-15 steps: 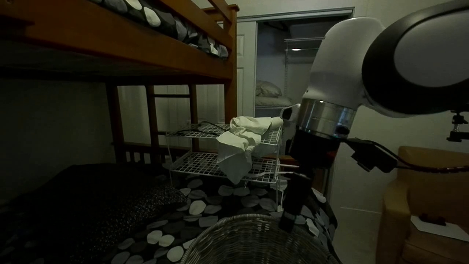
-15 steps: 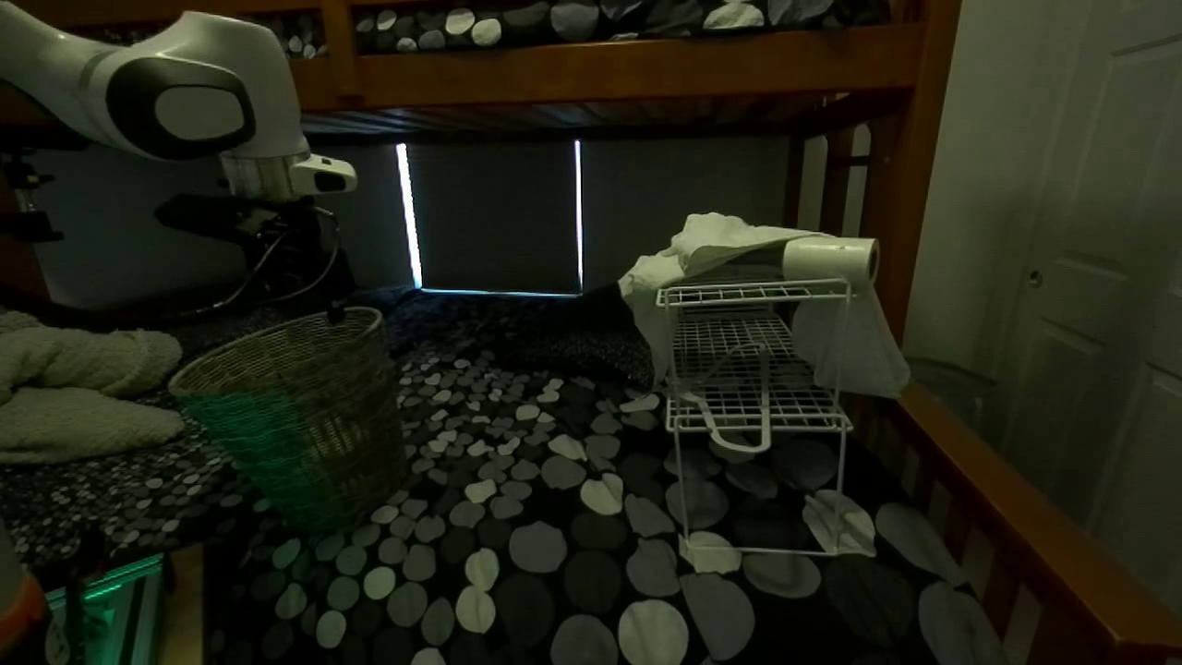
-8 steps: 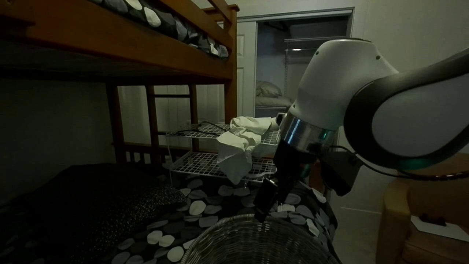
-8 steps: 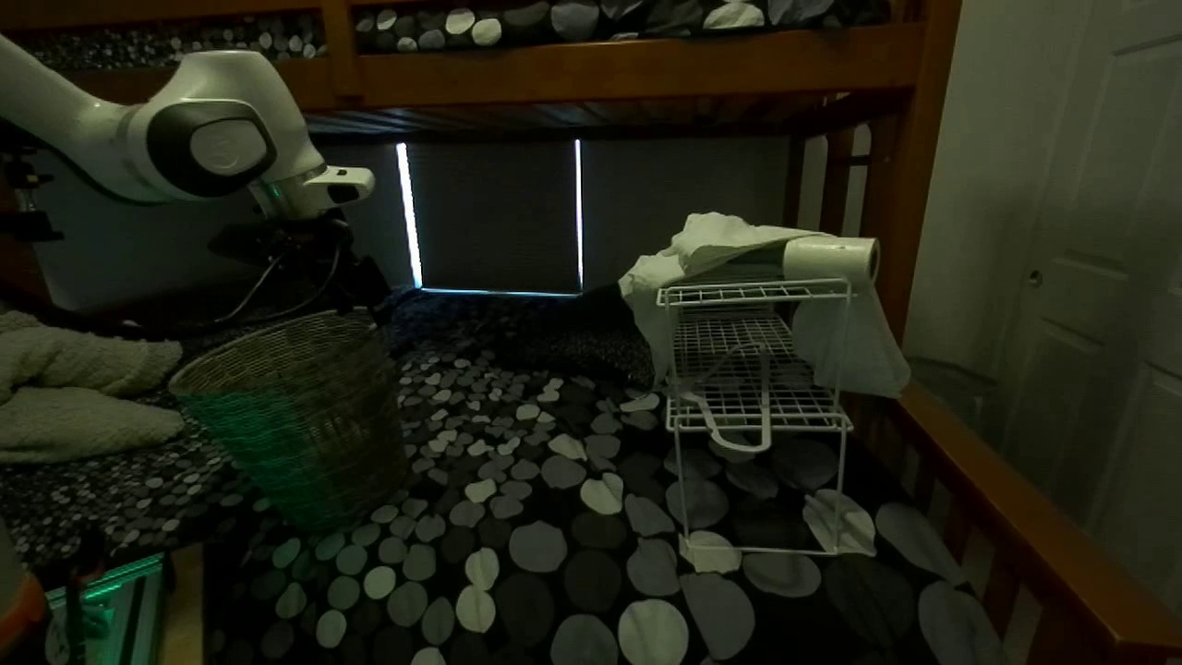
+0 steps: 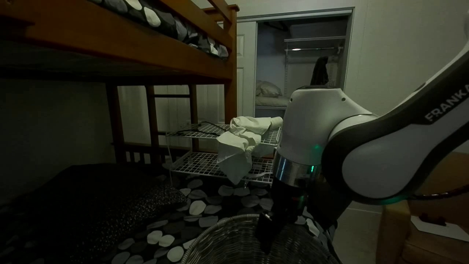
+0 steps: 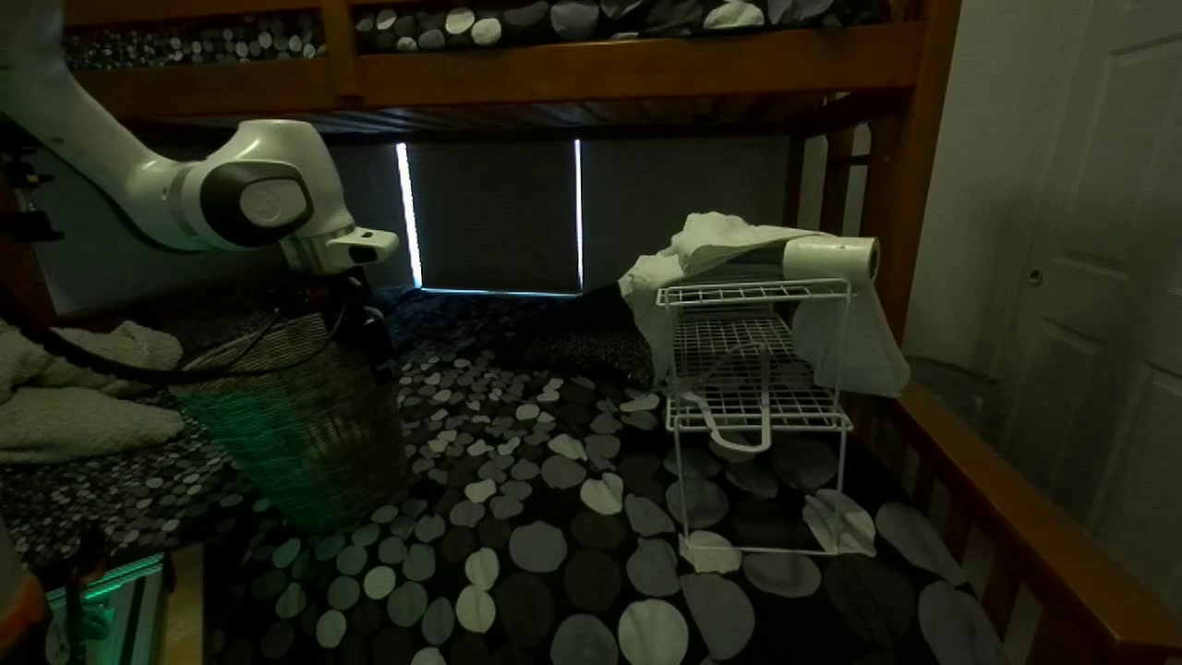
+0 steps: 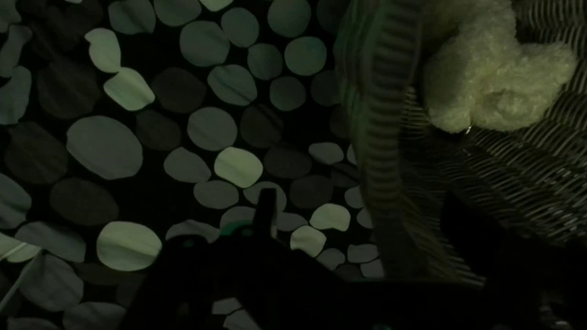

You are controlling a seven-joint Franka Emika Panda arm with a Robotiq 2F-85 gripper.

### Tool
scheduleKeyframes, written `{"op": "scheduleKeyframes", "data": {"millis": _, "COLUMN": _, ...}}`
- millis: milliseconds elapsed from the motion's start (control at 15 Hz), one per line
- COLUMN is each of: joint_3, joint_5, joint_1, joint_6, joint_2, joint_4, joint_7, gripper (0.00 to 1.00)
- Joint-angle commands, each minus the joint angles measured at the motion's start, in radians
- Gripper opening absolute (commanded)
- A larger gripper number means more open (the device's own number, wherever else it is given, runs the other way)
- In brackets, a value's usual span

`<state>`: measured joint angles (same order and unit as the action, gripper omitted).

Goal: Move the laundry basket backwards

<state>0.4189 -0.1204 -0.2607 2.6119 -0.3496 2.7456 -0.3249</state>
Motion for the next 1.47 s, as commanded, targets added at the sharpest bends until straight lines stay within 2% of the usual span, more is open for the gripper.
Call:
{"op": "scheduleKeyframes", "data": {"millis": 0, "joint_3": -0.013, "joint_5": 0.002, "joint_1": -0.031, "joint_6": -0.013, "joint_2": 0.037, "joint_4": -0.02, "joint_7": -0.005, "gripper": 0.59}}
{"op": "scheduleKeyframes", "data": {"millis": 200, "joint_3": -0.021, "joint_5": -0.017, "joint_1": -0.07, "joint_6": -0.029, "joint_2": 0.045, "joint_4": -0.038, "joint_7": 0.036, "gripper": 0.35}}
{"op": "scheduleKeyframes", "data": {"millis": 533, "joint_3": -0.018, "joint_5": -0.007, "joint_1": -0.088, "joint_6": -0.066, "joint_2": 0.039, "joint_4": -0.062, "joint_7": 0.044, "gripper": 0.01}}
{"op": "scheduleKeyframes", "data": {"millis": 600, "joint_3": -0.033, "joint_5": -0.037, "joint_1": -0.107, "joint_6": -0.067, "joint_2": 0.04, "joint_4": -0.067, "joint_7": 0.078, "gripper": 0.0}}
{"op": "scheduleKeyframes", "data": {"millis": 800, "joint_3": -0.125, "joint_5": -0.255, "joint_1": -0.217, "joint_6": -0.019, "joint_2": 0.034, "joint_4": -0.072, "joint_7": 0.273, "gripper": 0.03}}
{"op": "scheduleKeyframes", "data": {"millis": 933, "joint_3": -0.161, "joint_5": -0.375, "joint_1": -0.242, "joint_6": -0.012, "joint_2": 0.005, "joint_4": -0.08, "joint_7": 0.323, "gripper": 0.03}}
{"op": "scheduleKeyframes", "data": {"millis": 1067, "joint_3": -0.17, "joint_5": -0.427, "joint_1": -0.238, "joint_6": 0.011, "joint_2": -0.012, "joint_4": -0.104, "joint_7": 0.304, "gripper": 0.03}}
{"op": "scheduleKeyframes", "data": {"millis": 1267, "joint_3": -0.154, "joint_5": -0.431, "joint_1": -0.219, "joint_6": 0.089, "joint_2": -0.004, "joint_4": -0.154, "joint_7": 0.241, "gripper": 0.03}}
{"op": "scheduleKeyframes", "data": {"millis": 1333, "joint_3": -0.154, "joint_5": -0.382, "joint_1": -0.212, "joint_6": 0.05, "joint_2": 0.022, "joint_4": -0.129, "joint_7": 0.268, "gripper": 0.13}}
{"op": "scheduleKeyframes", "data": {"millis": 1400, "joint_3": -0.155, "joint_5": -0.386, "joint_1": -0.212, "joint_6": 0.07, "joint_2": 0.022, "joint_4": -0.141, "joint_7": 0.26, "gripper": 0.13}}
